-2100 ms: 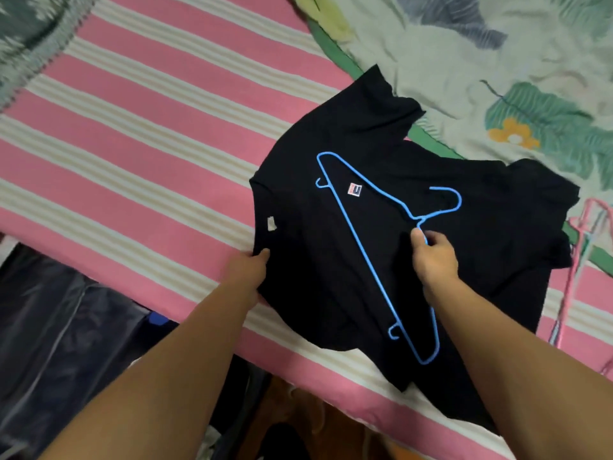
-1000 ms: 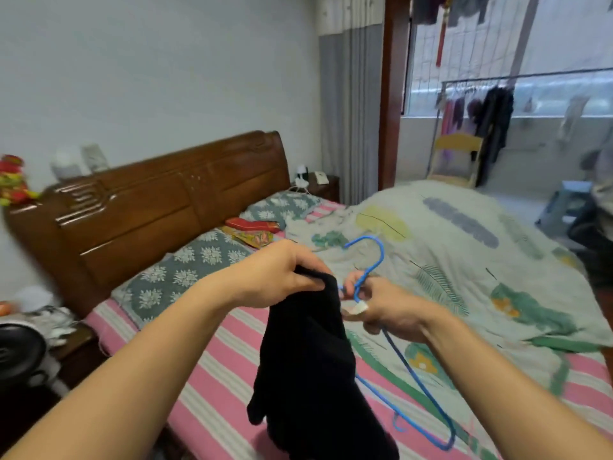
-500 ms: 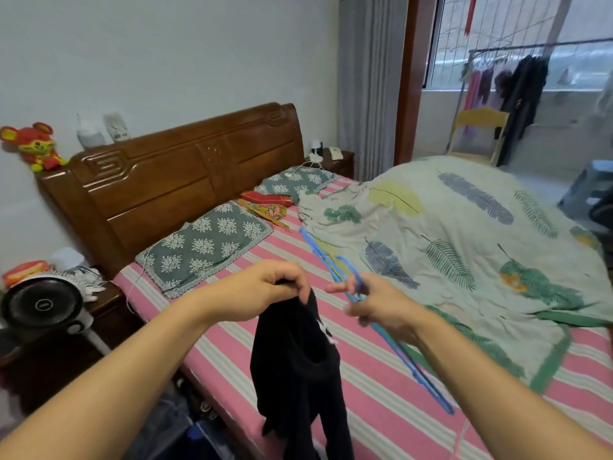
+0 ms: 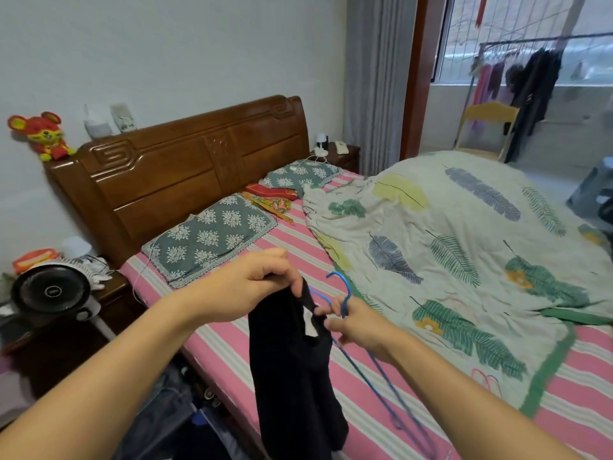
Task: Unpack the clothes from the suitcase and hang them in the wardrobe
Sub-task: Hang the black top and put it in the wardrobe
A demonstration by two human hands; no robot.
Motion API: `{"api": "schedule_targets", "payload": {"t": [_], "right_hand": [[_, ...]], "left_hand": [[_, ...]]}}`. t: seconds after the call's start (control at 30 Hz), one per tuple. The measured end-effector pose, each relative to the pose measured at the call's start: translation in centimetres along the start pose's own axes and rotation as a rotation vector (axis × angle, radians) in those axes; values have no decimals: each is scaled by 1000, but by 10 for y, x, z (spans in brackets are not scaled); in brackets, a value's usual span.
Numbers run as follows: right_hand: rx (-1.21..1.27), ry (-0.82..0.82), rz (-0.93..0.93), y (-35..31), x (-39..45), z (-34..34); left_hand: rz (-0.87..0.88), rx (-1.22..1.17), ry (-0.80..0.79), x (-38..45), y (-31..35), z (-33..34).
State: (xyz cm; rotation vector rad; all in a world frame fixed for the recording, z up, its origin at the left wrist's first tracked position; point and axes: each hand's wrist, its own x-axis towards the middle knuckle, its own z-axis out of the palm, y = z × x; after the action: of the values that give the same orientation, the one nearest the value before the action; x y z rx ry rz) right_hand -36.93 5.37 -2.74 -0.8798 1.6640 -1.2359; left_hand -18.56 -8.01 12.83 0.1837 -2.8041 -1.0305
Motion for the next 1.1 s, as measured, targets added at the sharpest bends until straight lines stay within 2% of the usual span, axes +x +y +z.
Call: {"api": "schedule_targets", "payload": {"t": [0.1,0.2,0.3,0.4,0.47,0.53,0.67,0.73,0.83,0.9,1.0,1.1], "right_hand": [[130,64,-19,5,16,7],[212,99,-51,11,24,12],[197,304,-25,13,29,26],[8,566,5,11,31,26],[-14,637,7,10,31,18],[95,554,11,6,28,15],[181,105,-29,0,18,27],[93,-62,-18,5,17,34],[-37,-193,58,14,16,49],[-65,-197,51,15,10,58],[-79,-43,5,17,4,44],[-15,169,-35,12,0,-4]], "left_hand": [[50,4,-87,0,17,5],[45,9,-97,-3,20,3],[36,3,-84,-10,17,3],[19,0,-93,-18,17,8],[13,-17,-88,-25,16,9],[2,-26,-81,-32,14,9],[-19,-24,-66,-35,8,10],[-24,-35,-74,-35,7,10],[-12,-66,-96,-35,9,10],[8,-98,-87,-36,14,9],[-11,-77,-35,-41,10,1],[-149,236,25,-49,-31,-8]]}}
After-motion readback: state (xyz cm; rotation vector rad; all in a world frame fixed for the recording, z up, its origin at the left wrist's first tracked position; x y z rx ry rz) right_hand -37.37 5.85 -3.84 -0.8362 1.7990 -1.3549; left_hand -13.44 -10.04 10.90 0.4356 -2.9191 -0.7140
